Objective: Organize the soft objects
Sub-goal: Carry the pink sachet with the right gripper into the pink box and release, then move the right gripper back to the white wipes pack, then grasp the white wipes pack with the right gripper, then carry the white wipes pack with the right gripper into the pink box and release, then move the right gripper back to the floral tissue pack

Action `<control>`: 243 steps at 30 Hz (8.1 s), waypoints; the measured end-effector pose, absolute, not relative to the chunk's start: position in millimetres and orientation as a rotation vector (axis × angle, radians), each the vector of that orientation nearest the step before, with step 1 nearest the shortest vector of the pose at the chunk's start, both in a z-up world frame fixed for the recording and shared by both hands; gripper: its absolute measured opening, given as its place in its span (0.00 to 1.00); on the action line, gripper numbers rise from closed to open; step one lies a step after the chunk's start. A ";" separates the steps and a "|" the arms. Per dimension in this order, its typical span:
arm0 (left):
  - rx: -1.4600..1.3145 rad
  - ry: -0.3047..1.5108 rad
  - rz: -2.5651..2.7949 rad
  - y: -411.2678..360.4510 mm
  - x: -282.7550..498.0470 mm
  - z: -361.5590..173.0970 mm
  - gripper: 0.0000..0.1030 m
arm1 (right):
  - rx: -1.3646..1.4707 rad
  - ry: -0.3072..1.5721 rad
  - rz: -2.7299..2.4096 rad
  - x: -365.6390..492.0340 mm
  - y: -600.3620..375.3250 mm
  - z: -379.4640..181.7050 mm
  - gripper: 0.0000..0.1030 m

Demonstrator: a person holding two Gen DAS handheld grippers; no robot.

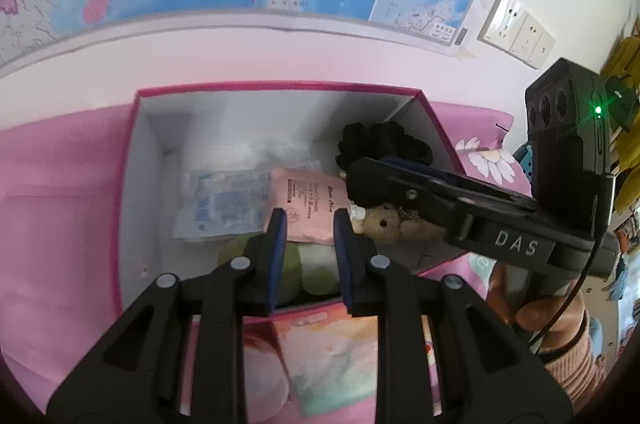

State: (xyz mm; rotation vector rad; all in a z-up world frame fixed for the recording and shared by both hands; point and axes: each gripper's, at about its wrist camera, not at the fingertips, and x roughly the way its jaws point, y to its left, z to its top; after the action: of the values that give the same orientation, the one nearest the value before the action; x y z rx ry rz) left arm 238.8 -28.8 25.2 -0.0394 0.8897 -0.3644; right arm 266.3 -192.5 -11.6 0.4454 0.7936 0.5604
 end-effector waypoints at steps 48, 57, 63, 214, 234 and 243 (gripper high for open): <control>-0.080 1.003 -0.454 51.6 -0.1 -65.4 0.45 | 0.257 1.046 1.046 -21.9 -159.3 -72.6 0.54; -0.156 1.058 -0.445 80.7 -25.7 -78.2 0.58 | 0.220 1.067 0.948 -17.2 -126.4 -91.9 0.54; -0.203 1.104 -0.513 90.0 -39.7 -87.2 0.60 | 0.200 1.025 0.889 -14.0 -113.6 -92.5 0.55; 0.095 0.929 -0.654 -54.3 33.3 -51.7 0.66 | 0.217 0.990 0.660 -4.4 -230.8 -75.4 0.59; 0.159 0.935 -0.678 -86.7 67.8 -52.4 0.60 | 0.284 0.921 0.338 27.0 -275.8 -92.7 0.58; 0.095 1.023 -0.749 -100.1 93.0 -65.8 0.45 | 0.431 0.895 0.474 19.9 -276.0 -86.4 0.58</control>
State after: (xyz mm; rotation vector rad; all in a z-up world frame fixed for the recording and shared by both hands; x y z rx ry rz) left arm 93.0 -100.1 -65.8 0.0951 1.0227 -0.7487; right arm 19.9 -276.0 -86.4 0.4305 0.8948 0.4741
